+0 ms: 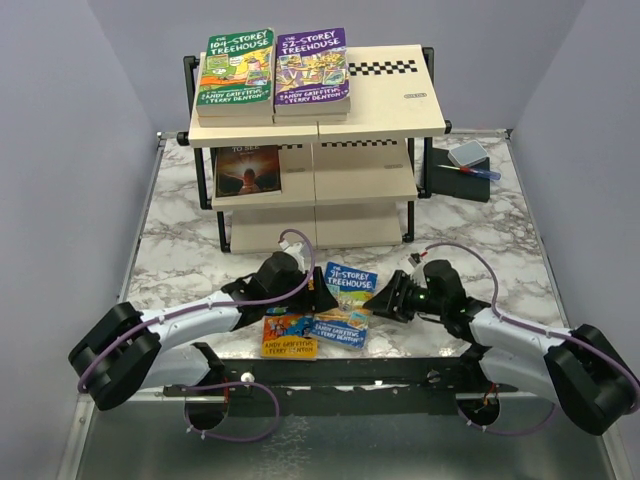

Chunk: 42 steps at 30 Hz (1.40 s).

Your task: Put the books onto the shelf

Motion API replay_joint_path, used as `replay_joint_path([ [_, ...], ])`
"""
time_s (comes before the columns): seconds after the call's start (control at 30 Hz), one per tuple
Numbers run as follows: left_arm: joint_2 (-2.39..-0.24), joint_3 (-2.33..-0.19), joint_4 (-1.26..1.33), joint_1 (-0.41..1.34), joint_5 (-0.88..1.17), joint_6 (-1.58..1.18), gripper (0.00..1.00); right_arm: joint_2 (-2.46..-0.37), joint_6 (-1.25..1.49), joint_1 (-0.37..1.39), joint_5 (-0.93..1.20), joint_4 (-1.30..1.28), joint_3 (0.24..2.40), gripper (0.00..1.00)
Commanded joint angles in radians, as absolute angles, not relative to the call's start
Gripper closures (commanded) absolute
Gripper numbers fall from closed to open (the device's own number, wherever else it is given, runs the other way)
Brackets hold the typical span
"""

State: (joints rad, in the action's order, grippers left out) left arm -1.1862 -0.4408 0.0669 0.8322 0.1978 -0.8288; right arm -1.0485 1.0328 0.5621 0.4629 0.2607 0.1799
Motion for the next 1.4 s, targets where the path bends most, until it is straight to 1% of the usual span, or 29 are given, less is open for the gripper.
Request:
replay_joint_path([
  [0.0, -1.236, -0.394, 0.103, 0.835, 0.270, -0.854, 0.29, -1.085, 1.049, 0.569, 0.462, 0.331, 0.148, 0.49],
  [0.17, -1.263, -0.389, 0.125, 0.836, 0.280, -0.854, 0.30, -1.122, 1.040, 0.569, 0.446, 0.335, 0.143, 0.54],
  [0.53, -1.293, -0.350, 0.197, 0.835, 0.319, -0.875, 0.30, -1.261, 1.055, 0.585, 0.483, 0.464, 0.148, 0.77],
  [0.7, -1.290, -0.344, 0.211, 0.836, 0.334, -0.881, 0.33, -1.331, 1.075, 0.606, 0.489, 0.539, 0.163, 0.84],
  [0.77, -1.290, -0.345, 0.215, 0.835, 0.341, -0.882, 0.39, -1.344, 1.077, 0.613, 0.486, 0.542, 0.171, 0.86],
  [0.93, -1.296, -0.352, 0.225, 0.836, 0.354, -0.879, 0.62, -1.343, 1.076, 0.618, 0.466, 0.527, 0.176, 0.86],
  [1.03, -1.299, -0.366, 0.227, 0.836, 0.360, -0.874, 0.84, -1.330, 1.070, 0.618, 0.456, 0.503, 0.178, 0.86],
  [1.07, -1.298, -0.372, 0.227, 0.835, 0.363, -0.874, 0.97, -1.323, 1.069, 0.619, 0.454, 0.496, 0.177, 0.86],
  [1.1, -1.294, -0.377, 0.226, 0.835, 0.363, -0.876, 1.00, -1.313, 1.068, 0.618, 0.450, 0.488, 0.176, 0.86],
  [1.2, -1.265, -0.396, 0.224, 0.836, 0.359, -0.883, 1.00, -1.265, 1.067, 0.619, 0.444, 0.451, 0.173, 0.82],
  [1.27, -1.230, -0.412, 0.223, 0.836, 0.355, -0.891, 1.00, -1.214, 1.070, 0.620, 0.441, 0.424, 0.168, 0.75],
  [1.37, -1.159, -0.441, 0.217, 0.835, 0.344, -0.908, 1.00, -1.103, 1.076, 0.618, 0.429, 0.376, 0.157, 0.61],
])
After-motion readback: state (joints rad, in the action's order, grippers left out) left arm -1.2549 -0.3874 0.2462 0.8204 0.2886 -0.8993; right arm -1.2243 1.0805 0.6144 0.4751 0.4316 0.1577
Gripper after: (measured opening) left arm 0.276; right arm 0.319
